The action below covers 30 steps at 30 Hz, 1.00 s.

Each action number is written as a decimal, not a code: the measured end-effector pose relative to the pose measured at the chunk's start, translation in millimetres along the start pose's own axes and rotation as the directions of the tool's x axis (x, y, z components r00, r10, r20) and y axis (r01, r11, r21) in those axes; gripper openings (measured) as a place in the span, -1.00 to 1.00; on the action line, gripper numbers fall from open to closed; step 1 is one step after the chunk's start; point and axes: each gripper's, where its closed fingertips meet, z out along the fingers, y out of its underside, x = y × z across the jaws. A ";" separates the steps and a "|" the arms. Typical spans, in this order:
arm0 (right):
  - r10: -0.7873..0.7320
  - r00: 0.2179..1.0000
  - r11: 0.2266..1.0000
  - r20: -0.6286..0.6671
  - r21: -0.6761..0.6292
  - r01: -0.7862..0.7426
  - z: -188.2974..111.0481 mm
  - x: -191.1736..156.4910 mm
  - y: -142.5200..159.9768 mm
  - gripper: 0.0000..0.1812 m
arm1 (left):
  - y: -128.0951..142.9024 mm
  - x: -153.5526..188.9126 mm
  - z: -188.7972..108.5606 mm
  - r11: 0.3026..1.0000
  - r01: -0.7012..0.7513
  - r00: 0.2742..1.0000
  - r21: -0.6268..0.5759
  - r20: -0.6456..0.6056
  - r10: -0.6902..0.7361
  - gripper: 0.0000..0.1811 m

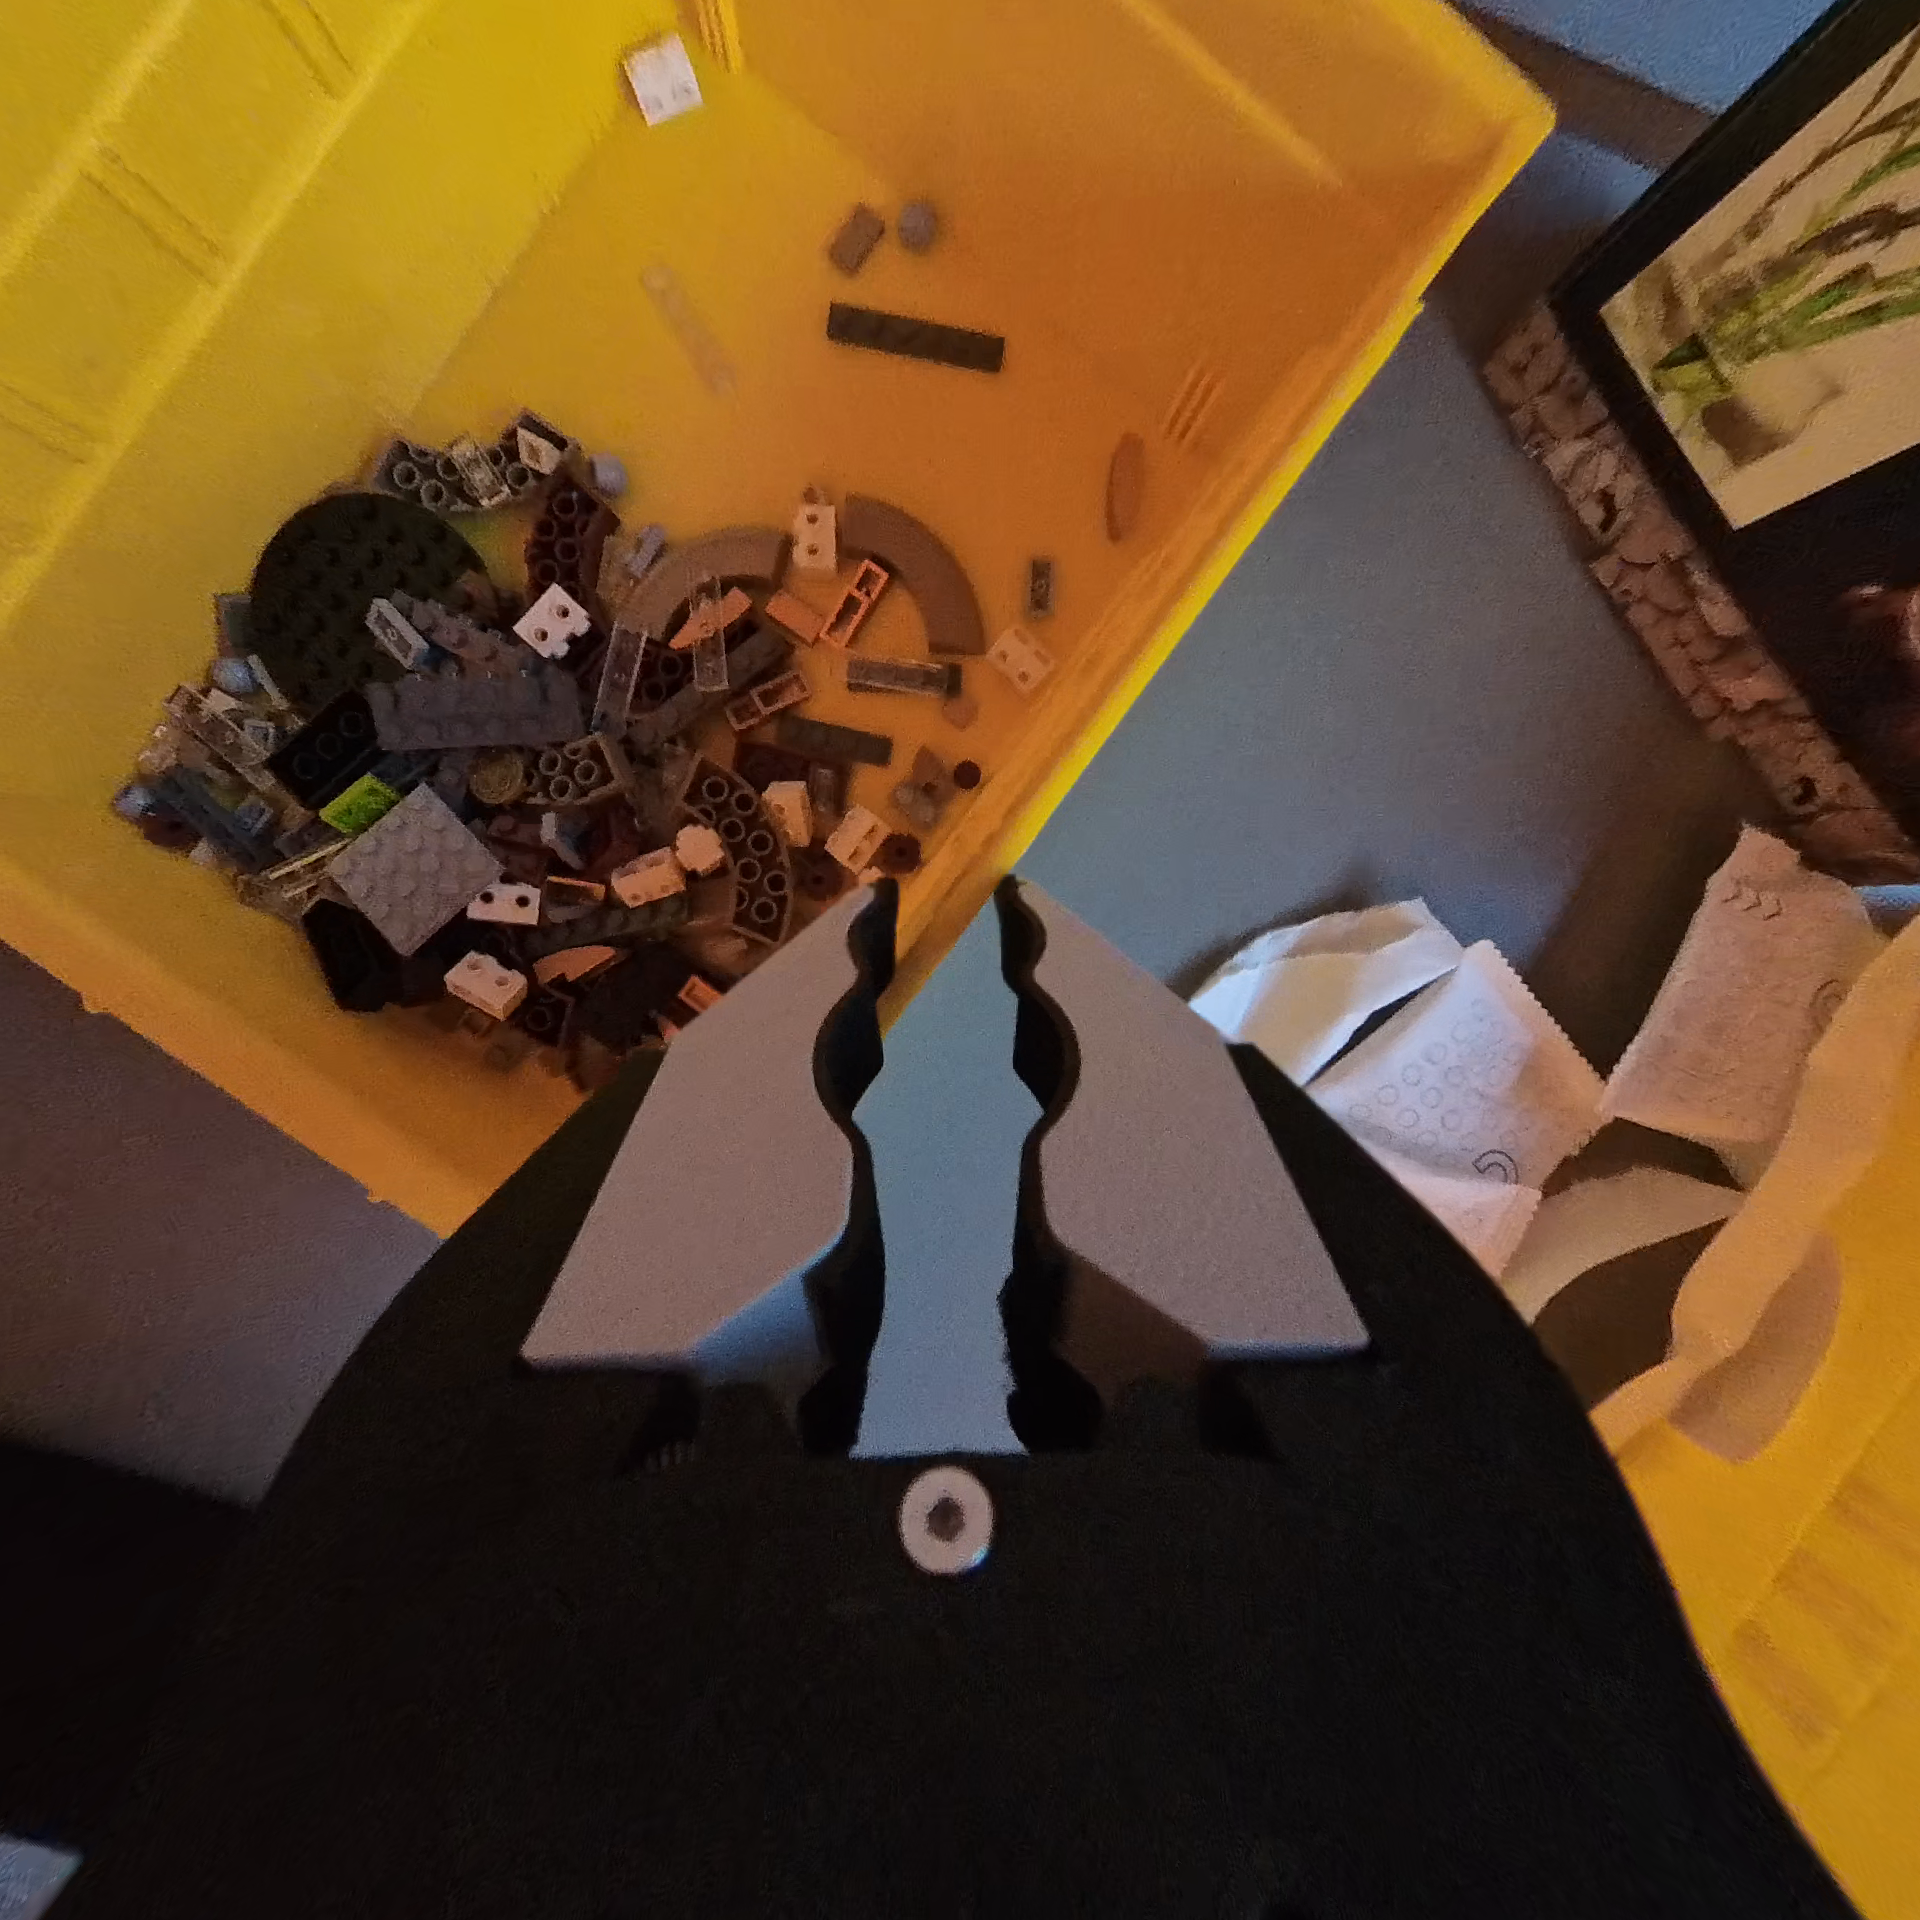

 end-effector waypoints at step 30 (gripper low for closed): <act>0.382 0.917 0.867 0.119 -0.390 -0.310 61.9 -21.6 38.1 -0.79 | 56.8 -33.5 110.0 0.971 -0.144 0.989 -0.190 -0.066 0.133 -1.00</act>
